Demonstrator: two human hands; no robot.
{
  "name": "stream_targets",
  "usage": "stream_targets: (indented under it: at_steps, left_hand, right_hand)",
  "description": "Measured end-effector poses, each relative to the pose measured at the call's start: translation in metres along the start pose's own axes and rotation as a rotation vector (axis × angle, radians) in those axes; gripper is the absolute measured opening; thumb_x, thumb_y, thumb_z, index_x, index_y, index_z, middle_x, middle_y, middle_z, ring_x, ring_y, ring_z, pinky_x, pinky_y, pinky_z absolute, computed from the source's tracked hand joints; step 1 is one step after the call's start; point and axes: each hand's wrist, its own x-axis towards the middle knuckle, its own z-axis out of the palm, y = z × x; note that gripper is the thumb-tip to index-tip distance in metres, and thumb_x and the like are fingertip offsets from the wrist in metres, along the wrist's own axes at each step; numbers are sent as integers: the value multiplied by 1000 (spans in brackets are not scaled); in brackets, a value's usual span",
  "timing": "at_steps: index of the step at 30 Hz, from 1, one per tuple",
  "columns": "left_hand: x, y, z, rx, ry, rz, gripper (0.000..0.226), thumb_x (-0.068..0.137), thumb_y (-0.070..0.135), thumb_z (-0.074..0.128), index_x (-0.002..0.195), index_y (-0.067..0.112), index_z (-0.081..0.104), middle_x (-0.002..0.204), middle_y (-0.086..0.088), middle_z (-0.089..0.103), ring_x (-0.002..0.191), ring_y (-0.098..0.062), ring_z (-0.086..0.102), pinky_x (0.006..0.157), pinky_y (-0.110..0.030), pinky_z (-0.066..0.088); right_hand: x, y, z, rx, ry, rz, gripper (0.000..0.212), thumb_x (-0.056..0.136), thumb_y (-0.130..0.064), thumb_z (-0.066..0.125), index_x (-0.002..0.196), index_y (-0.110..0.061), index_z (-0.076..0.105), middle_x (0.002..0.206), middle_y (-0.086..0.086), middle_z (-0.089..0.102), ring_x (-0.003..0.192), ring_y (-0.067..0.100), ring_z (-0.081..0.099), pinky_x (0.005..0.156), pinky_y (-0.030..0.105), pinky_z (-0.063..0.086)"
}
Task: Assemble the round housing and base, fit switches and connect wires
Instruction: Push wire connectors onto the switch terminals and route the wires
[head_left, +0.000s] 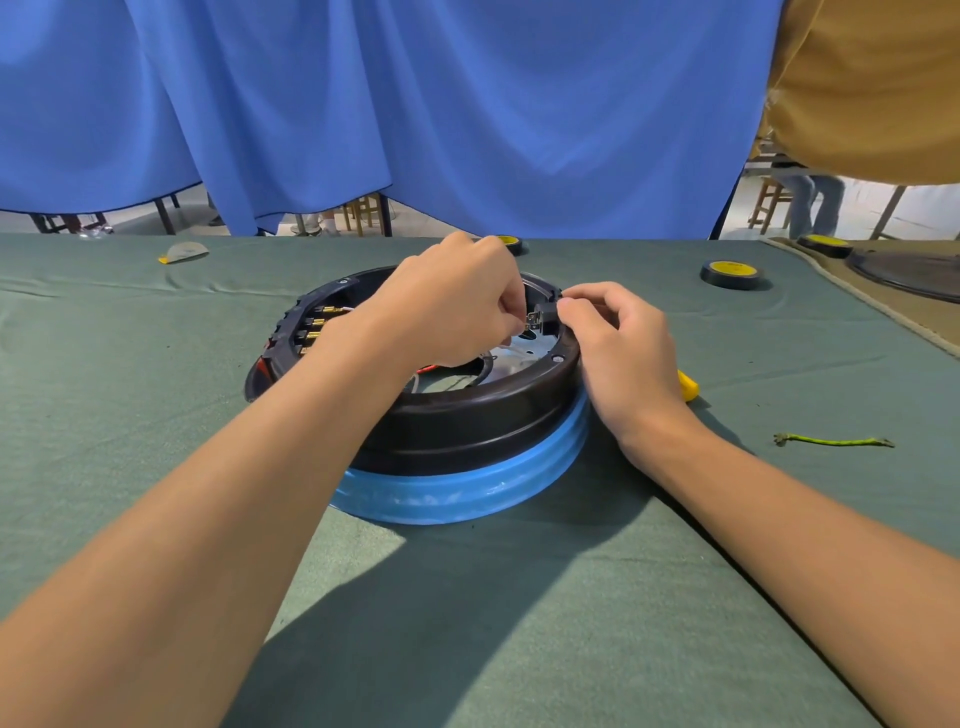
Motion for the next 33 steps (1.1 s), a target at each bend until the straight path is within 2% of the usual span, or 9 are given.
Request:
stream_targets:
  at_steps: [7, 11, 16, 22, 27, 33]
  left_hand:
    - [1, 1, 1, -17, -2, 20, 13, 89, 17, 66, 89, 19, 78, 80, 8, 71, 90, -19, 66, 84, -44, 55]
    - [2, 4, 3, 32, 16, 24, 14, 89, 16, 64, 91, 18, 77, 89, -1, 71, 91, -24, 65, 81, -45, 55]
    - [1, 8, 5, 97, 41, 35, 14, 90, 19, 64, 97, 18, 76, 93, -5, 72, 90, -26, 66, 81, -45, 56]
    - [1, 6, 7, -21, 19, -25, 16, 91, 23, 69, 101, 12, 76, 94, -9, 72, 92, -26, 66, 86, -44, 55]
    - [-2, 3, 9, 87, 35, -73, 27, 94, 40, 63, 89, 14, 72, 82, -5, 67, 78, -27, 62, 70, -39, 52]
    - [-4, 3, 8, 36, -35, -19, 18, 94, 26, 64, 94, 11, 74, 82, -6, 70, 77, -24, 65, 78, -42, 57]
  right_hand:
    - [-1, 0, 0, -10, -3, -3, 9, 90, -23, 59, 92, -24, 67, 86, -13, 67, 86, 3, 59, 79, 25, 48]
    - [0, 0, 0, -11, -2, -11, 9, 90, -22, 58, 91, -24, 66, 83, -15, 65, 84, 2, 59, 78, 25, 47]
    - [0, -2, 2, 75, -42, 47, 12, 89, -17, 58, 81, -25, 61, 76, -6, 64, 82, 16, 61, 76, 38, 51]
    - [6, -5, 5, 140, -16, 154, 7, 85, -19, 60, 78, -20, 62, 67, -5, 59, 75, 15, 57, 70, 36, 49]
    - [4, -3, 5, 138, -7, 147, 7, 84, -21, 61, 77, -20, 63, 65, -8, 58, 71, 12, 55, 68, 34, 47]
    - [2, -4, 5, 128, 13, 140, 8, 85, -20, 61, 79, -21, 66, 73, -7, 64, 75, 10, 58, 72, 33, 51]
